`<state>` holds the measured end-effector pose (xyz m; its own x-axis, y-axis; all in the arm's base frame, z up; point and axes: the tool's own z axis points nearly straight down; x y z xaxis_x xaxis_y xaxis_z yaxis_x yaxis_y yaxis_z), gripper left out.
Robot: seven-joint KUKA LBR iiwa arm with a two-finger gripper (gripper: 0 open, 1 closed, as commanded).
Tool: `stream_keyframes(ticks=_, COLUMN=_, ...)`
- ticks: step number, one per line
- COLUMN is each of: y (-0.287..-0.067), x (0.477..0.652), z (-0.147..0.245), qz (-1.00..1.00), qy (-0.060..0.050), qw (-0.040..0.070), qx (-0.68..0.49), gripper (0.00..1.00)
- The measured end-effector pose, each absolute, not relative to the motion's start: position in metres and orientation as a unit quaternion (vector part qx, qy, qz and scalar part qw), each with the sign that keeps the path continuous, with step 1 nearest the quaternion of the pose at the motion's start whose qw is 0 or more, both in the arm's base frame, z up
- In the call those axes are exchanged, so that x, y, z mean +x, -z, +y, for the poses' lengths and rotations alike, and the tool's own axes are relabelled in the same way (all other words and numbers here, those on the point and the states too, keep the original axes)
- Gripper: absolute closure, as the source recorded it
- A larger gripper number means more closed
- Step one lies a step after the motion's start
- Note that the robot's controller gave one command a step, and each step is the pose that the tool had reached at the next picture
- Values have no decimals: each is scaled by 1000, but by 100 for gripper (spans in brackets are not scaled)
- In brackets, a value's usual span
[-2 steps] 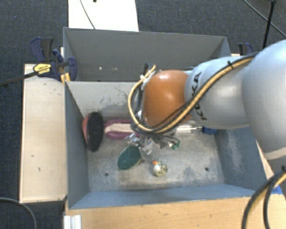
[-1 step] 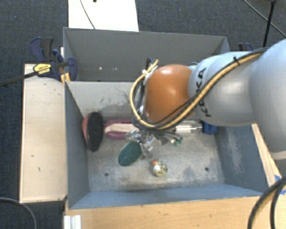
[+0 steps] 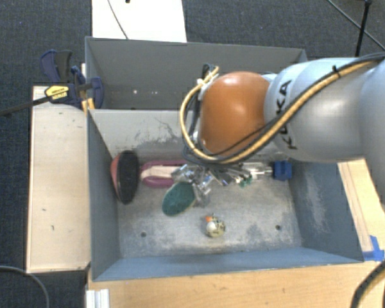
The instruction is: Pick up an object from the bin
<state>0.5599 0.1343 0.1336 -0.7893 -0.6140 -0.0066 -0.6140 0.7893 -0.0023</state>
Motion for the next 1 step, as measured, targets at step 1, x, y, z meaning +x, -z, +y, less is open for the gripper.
stream_keyframes(ticks=1, y=-187, x=562, z=135, qz=948, qy=0, qw=5, qx=-318, gripper=100)
